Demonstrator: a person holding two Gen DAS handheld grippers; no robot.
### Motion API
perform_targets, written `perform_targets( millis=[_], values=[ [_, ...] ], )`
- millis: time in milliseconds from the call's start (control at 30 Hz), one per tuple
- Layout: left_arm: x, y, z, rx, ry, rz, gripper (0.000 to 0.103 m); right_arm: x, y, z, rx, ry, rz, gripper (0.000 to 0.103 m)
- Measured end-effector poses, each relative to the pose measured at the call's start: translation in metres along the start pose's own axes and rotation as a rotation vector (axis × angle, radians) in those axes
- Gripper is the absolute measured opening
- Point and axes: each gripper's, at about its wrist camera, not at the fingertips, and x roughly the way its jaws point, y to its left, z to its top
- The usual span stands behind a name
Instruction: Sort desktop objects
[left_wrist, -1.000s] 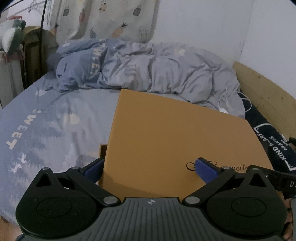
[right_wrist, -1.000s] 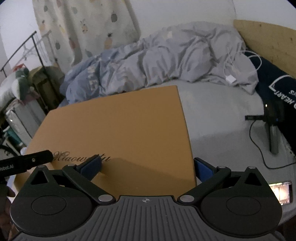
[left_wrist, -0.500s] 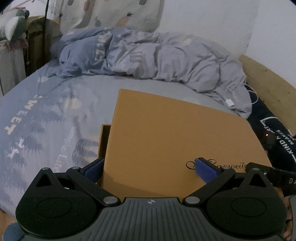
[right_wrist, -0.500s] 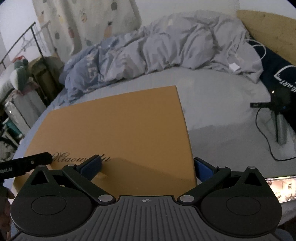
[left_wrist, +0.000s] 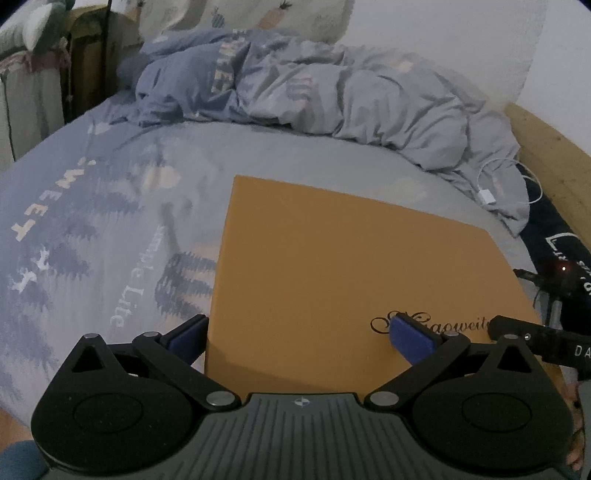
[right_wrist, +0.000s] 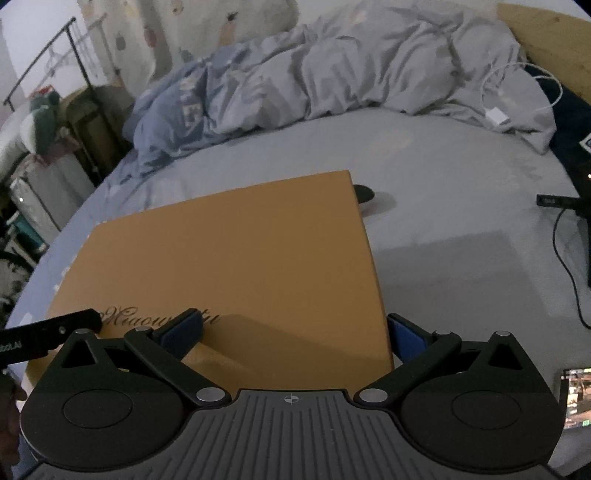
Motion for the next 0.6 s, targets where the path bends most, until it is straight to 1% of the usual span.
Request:
perform_targets(
  millis=[200, 600],
  values=[
    [0.007, 0.01, -0.004, -0.01, 0.015, -0.002, 0.103, 0.011, 0.005, -0.001, -0.021, 0.021, -0.001, 0.103],
    [0.01, 0.011, -0.001, 0.0, 0.011, -0.002, 0.103, 0.014, 0.004, 0.002, -0.009, 0.021, -0.005, 0.103]
  ],
)
